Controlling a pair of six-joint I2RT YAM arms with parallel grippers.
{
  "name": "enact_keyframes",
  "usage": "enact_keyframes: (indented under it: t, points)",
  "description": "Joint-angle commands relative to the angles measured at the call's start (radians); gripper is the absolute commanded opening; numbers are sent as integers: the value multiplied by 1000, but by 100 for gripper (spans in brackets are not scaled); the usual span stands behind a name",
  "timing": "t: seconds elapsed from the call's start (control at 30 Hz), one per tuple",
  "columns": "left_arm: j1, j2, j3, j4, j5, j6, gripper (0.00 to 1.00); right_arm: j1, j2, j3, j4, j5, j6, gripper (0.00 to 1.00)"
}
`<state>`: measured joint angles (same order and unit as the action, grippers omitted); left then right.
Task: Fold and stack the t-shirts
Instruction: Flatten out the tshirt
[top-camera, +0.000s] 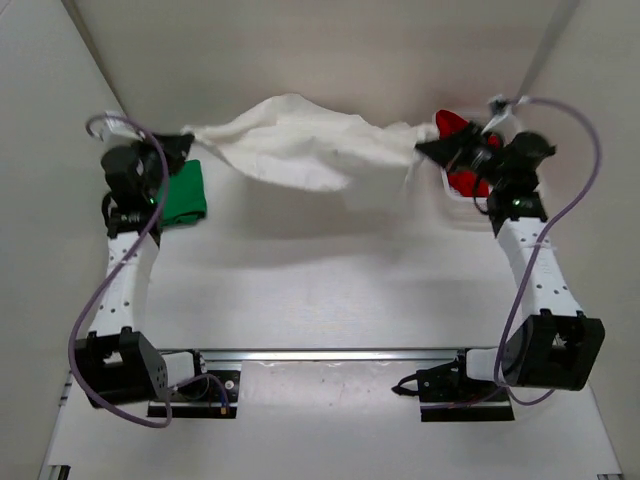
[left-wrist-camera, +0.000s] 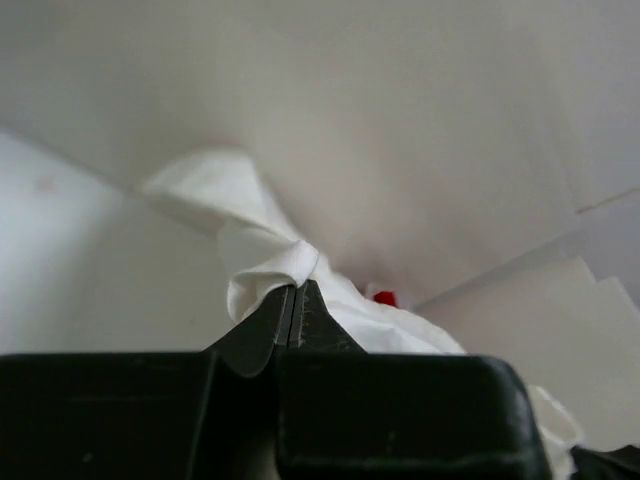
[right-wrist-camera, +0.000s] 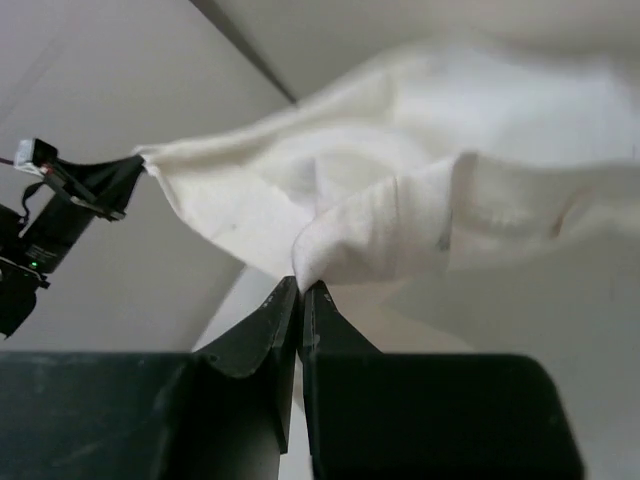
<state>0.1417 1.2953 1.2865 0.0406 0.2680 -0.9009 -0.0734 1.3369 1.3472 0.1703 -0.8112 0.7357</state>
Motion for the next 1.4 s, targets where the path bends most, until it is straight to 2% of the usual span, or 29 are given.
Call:
enact_keyframes:
  t: [0.0,0.03,0.1,0.2,0.27,0.3,0.33,0.37,0.4,0.43,0.47,0.5,0.53,0.57,0.6,0.7,0.8,0.83,0.87,0.9,0.93,0.97,1.0,1.03,1.1,1.17,1.23,1.27,1.37]
  points:
    - [9,-101,-380,105,-62,8,0,-2,-19,-333,119,-40,47,0]
    - [21,-135,-489,128,-64,0,1,1,-19,-420,118,-26,39,0]
    - [44,-154,-615,119,-62,5,1,9,1,-546,120,-3,25,1]
    - [62,-148,-710,90,-88,45,6,9,62,-539,32,30,-39,0]
    - [61,-125,-711,42,-121,80,8,15,100,-491,-56,69,-64,2]
    - [59,-125,-702,27,-118,86,9,17,110,-482,-72,98,-74,6]
    - [59,-125,-701,1,-131,89,12,18,119,-487,-66,128,-70,14]
    - [55,-131,-691,-5,-141,88,20,18,99,-502,-48,141,-67,18]
    - [56,-140,-691,-21,-166,88,30,29,94,-514,-43,147,-64,31]
    - [62,-160,-711,-31,-180,80,36,30,75,-522,-55,170,-76,41]
    - [65,-183,-713,-28,-179,85,47,35,55,-533,-89,205,-93,46]
    - [64,-197,-717,-31,-190,98,70,56,20,-540,-100,228,-119,47]
    - [59,-224,-716,-65,-205,123,90,69,-31,-569,-138,271,-146,49]
    - [50,-247,-716,-99,-214,140,99,96,-56,-589,-150,320,-154,50]
    - [50,-275,-714,-119,-220,166,99,133,-121,-643,-156,343,-169,50]
    - [24,-326,-728,-217,-265,198,99,194,-264,-771,-170,438,-188,40]
    - [24,-341,-801,-240,-273,182,99,283,-338,-847,-228,510,-188,20]
    - [24,-358,-832,-232,-257,166,95,300,-360,-868,-247,547,-183,16]
    - [29,-366,-855,-240,-263,157,73,317,-369,-863,-264,566,-191,15]
    - [29,-364,-857,-248,-266,151,57,325,-390,-872,-290,584,-191,13]
    - [33,-361,-865,-240,-266,157,54,327,-396,-869,-304,602,-191,11]
    - [24,-360,-865,-240,-265,172,49,311,-409,-869,-343,613,-193,12]
    - [19,-353,-866,-245,-266,175,49,304,-404,-855,-380,618,-196,14]
    - [3,-353,-862,-242,-286,203,52,267,-392,-849,-400,600,-199,21]
    - [-78,-349,-846,-248,-349,243,71,201,-390,-875,-408,566,-206,38]
    - [-166,-341,-804,-236,-422,264,73,134,-392,-899,-390,566,-202,41]
    - [-263,-302,-742,-232,-612,305,73,110,-378,-902,-347,549,-190,43]
    - [-315,-277,-683,-252,-653,335,72,109,-361,-896,-341,529,-182,46]
    - [-298,-153,-607,-335,-604,356,73,176,-335,-891,-333,543,-171,51]
